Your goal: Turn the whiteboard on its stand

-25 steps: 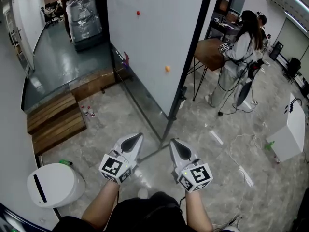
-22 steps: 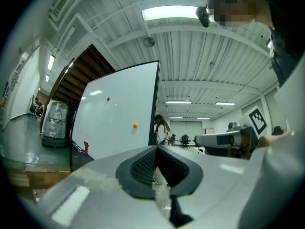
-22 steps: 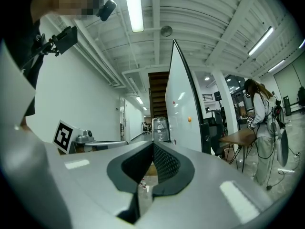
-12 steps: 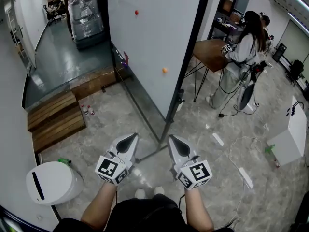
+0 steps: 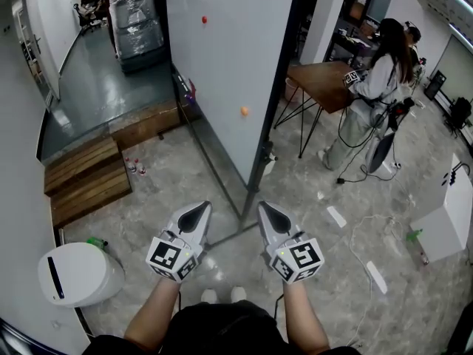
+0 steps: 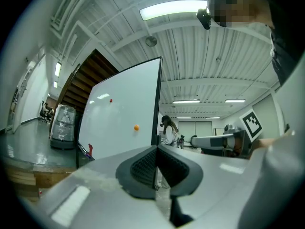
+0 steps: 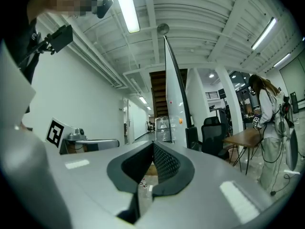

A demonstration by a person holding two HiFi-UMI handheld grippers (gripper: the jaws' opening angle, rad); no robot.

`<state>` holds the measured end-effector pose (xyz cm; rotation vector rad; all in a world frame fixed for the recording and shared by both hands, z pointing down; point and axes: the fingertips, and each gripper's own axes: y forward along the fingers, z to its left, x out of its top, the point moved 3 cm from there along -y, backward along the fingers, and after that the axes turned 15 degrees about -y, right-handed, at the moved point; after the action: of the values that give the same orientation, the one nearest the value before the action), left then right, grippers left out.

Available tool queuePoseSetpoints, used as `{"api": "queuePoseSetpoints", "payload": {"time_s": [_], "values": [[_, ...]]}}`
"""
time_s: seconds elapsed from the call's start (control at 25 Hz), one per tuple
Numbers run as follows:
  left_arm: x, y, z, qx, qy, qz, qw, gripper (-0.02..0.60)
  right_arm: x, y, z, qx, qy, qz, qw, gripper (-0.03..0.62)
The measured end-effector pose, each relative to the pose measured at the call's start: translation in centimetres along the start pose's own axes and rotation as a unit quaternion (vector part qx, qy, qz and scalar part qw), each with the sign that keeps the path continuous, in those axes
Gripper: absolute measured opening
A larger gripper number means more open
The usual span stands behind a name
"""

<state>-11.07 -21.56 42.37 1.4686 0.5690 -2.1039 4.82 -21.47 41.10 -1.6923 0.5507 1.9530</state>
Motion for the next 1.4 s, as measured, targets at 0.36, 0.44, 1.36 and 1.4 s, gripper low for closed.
{"api": "queuePoseSetpoints", "payload": {"time_s": [0.36, 0.44, 1.36, 1.4], "values": [[-0.9, 2.3, -0.3, 0.024, 0.007, 0.004, 0.9997, 0.003, -0.8, 1.8, -4.1, -0.004, -0.019, 0.004, 1.0, 0.009], [-1.1, 2.6, -0.1, 0.03, 0.006, 0.004, 0.9995, 0.003, -0.9, 2.4, -5.0, -0.008, -0.022, 0.002, 1.0, 0.009], [-3.2, 6.8, 2.3, 0.039, -0.002, 0.025, 0.9989, 0.003, -0.9, 11.9, -11.8, -0.021, -0.076, 0.015, 0.997, 0.293], [-3.3, 6.9, 2.3, 0.042, -0.005, 0.026, 0.9988, 0.003, -1.1, 12.4, -11.9, -0.021, -0.075, 0.019, 0.997, 0.298]]}}
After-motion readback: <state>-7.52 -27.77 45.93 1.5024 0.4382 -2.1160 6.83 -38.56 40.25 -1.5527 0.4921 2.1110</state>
